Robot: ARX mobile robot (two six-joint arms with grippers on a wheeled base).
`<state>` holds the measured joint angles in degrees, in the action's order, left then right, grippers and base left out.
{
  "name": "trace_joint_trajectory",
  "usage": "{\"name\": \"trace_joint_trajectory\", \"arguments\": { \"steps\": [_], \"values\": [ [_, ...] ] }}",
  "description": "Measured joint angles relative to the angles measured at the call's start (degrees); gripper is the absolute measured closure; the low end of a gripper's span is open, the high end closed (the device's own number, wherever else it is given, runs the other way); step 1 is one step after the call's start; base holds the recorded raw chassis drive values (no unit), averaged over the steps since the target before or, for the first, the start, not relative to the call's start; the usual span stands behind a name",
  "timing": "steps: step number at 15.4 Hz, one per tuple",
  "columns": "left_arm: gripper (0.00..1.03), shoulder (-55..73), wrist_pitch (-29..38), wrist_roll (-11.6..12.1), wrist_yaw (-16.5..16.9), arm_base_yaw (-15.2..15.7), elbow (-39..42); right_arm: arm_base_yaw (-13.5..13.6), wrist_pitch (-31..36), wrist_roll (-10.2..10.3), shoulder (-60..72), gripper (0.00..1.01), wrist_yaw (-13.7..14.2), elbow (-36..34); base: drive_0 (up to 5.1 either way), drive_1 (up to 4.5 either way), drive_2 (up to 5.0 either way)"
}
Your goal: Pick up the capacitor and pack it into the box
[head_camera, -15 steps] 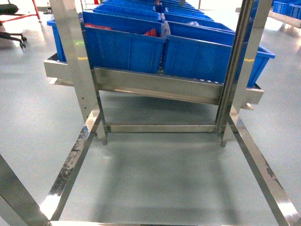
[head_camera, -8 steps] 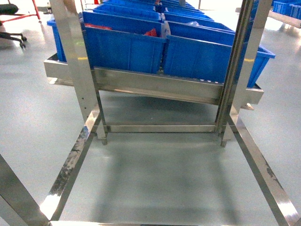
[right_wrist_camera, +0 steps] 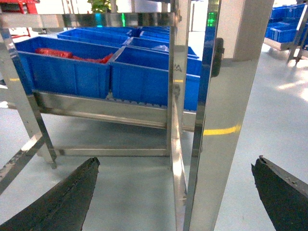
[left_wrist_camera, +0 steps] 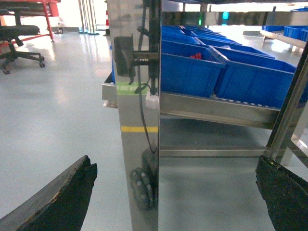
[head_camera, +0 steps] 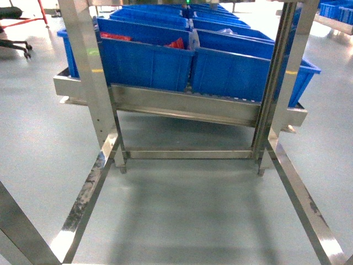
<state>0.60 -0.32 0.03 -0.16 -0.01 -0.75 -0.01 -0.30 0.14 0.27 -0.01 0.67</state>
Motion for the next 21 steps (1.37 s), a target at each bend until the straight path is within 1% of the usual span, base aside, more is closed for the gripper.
{"name": "trace_joint_trajectory", "arguments": {
  "steps": [21],
  "values": [
    [0.05, 0.0, 0.1, 0.0, 0.2, 0.0, 0.0, 0.0, 0.1, 0.1, 0.0, 0.03, 0.0, 0.0, 0.0, 0.00, 0.0]
  ]
}}
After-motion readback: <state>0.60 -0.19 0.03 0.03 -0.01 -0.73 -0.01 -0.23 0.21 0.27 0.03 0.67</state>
